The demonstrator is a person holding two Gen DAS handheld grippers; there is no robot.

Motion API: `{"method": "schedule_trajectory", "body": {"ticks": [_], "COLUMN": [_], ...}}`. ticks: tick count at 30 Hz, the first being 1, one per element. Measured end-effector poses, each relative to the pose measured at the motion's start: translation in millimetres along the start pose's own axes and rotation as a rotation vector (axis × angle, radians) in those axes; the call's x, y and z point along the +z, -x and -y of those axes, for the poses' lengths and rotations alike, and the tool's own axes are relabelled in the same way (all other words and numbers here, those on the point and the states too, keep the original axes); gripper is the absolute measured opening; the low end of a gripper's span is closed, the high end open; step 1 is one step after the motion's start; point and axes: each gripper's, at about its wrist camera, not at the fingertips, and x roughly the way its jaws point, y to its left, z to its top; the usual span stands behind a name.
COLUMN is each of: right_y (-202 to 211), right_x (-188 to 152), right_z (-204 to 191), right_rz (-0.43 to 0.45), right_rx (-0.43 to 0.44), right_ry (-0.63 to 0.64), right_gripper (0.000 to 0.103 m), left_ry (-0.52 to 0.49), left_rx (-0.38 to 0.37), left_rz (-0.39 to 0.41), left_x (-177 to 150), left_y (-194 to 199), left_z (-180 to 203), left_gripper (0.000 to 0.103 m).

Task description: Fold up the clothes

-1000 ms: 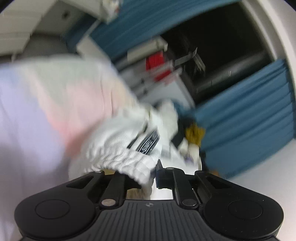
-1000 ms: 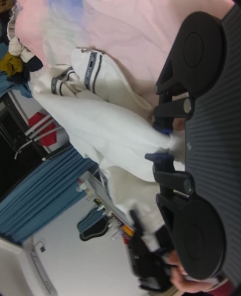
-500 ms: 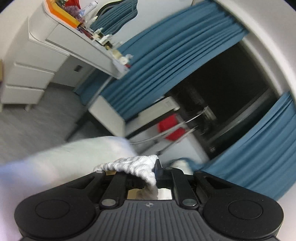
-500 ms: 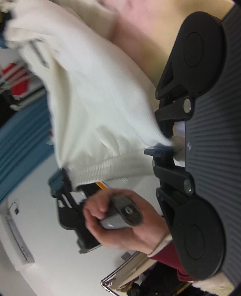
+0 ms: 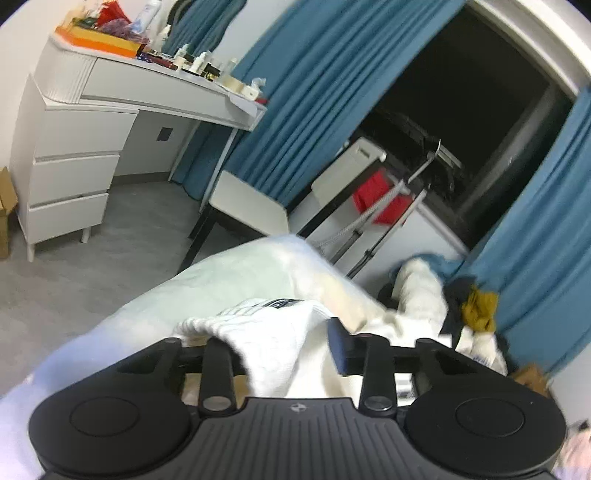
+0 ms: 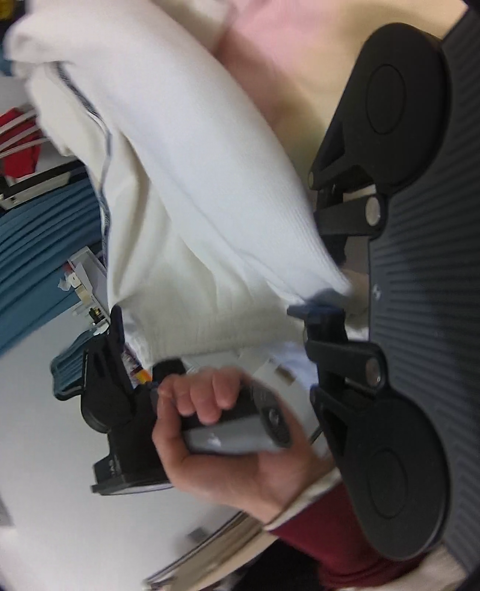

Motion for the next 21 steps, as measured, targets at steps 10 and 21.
{"method": "schedule_trajectory", "body": {"ticks": [10,21], "right_y": [84.5,191.1], "right_x": [2.2,37.8], "right_z": [25.5,57.6], "right_rz": [0.077,0.303], "right_rx": [-0.157,-0.448], "right_ry": [-0.019,0.033], "right_gripper": [0.082,0.082], "left_ry": [-0.166,-0.548], "left_rx": [0.069,-0.142], "left_rz": [-0.02,0.029], "left_x": [-37.6,-118.6], "left_y": [83.3,100.7], "left_z": [25.9,188.4], "left_gripper": [0.087,0.087]}}
